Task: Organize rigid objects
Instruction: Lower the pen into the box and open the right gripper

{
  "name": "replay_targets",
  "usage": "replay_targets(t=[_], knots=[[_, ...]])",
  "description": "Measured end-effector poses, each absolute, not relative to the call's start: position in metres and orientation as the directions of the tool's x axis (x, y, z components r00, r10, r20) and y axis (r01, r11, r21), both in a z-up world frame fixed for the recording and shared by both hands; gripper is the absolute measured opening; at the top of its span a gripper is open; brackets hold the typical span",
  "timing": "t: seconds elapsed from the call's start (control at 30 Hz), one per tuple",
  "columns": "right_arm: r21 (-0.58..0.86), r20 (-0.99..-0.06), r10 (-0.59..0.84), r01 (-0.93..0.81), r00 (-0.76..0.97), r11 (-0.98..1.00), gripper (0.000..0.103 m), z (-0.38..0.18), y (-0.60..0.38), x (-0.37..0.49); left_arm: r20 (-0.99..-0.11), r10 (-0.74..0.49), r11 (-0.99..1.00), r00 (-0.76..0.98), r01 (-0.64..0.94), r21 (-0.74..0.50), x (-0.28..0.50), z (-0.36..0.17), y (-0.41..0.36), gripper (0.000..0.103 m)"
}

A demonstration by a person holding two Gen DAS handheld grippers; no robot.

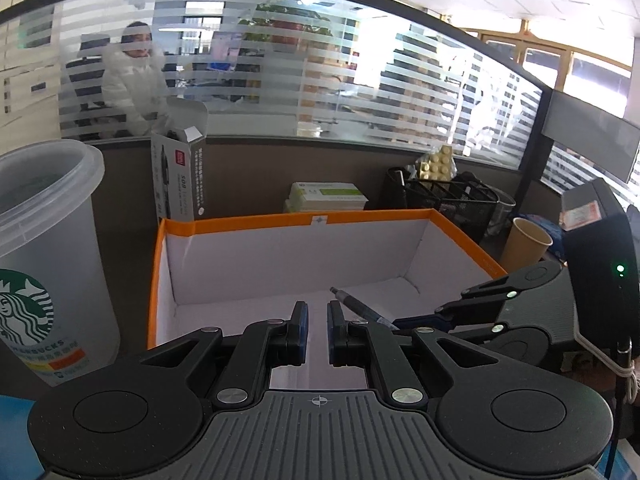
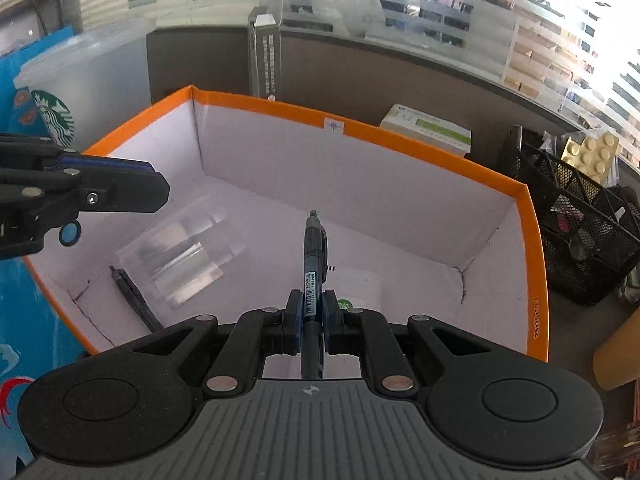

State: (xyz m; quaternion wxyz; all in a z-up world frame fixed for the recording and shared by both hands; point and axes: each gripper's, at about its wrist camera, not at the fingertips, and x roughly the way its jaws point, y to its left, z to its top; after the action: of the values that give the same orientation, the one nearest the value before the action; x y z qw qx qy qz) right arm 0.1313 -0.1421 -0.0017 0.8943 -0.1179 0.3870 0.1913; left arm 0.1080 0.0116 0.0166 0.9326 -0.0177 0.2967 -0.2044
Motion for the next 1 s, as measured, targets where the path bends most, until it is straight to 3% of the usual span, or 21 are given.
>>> replay_targets(t=[0.27,0.4,0.57,0.67,0.73,0.9,1.0], knots=[[-0.085,-0.729,0.228,-0.416,0.646,0.905,0.012,0.002,-0.142,0.129,-0.524,-0.399,0.913,0.753,0.377,-0.153,0.103,0.025,0.018,0.008],[-0.111,-0.657,0.235,-0.4,0.716,0.91,0.023,0.016,-0.146,0.108,-0.492,-0.414,0.906,0.766,0.398,-0.142,0.093,0.037,0.02,0.012],[-0.104,-0.527,0.302,-0.413,0.794,0.905,0.023,0.047,-0.156,0.059,-0.464,-0.441,0.891,0.768,0.435,-0.127,0.077,0.048,0.016,0.016],[-0.05,-0.496,0.385,-0.468,0.778,0.882,0.023,0.059,-0.164,0.032,-0.445,-0.468,0.871,0.763,0.483,-0.089,0.063,0.053,0.01,0.041],[-0.024,-0.5,0.422,-0.499,0.756,0.866,0.023,0.055,-0.169,0.014,-0.429,-0.482,0.855,0.764,0.518,-0.039,0.048,0.053,0.005,0.077],[-0.012,-0.552,0.417,-0.507,0.722,0.862,0.032,0.019,-0.179,-0.029,-0.442,-0.492,0.796,0.75,0.593,0.12,0.008,0.036,-0.001,0.092],[-0.002,-0.595,0.379,-0.472,0.709,0.882,0.038,-0.007,-0.186,-0.042,-0.471,-0.477,0.792,0.742,0.595,0.136,-0.006,0.014,0.004,0.098]])
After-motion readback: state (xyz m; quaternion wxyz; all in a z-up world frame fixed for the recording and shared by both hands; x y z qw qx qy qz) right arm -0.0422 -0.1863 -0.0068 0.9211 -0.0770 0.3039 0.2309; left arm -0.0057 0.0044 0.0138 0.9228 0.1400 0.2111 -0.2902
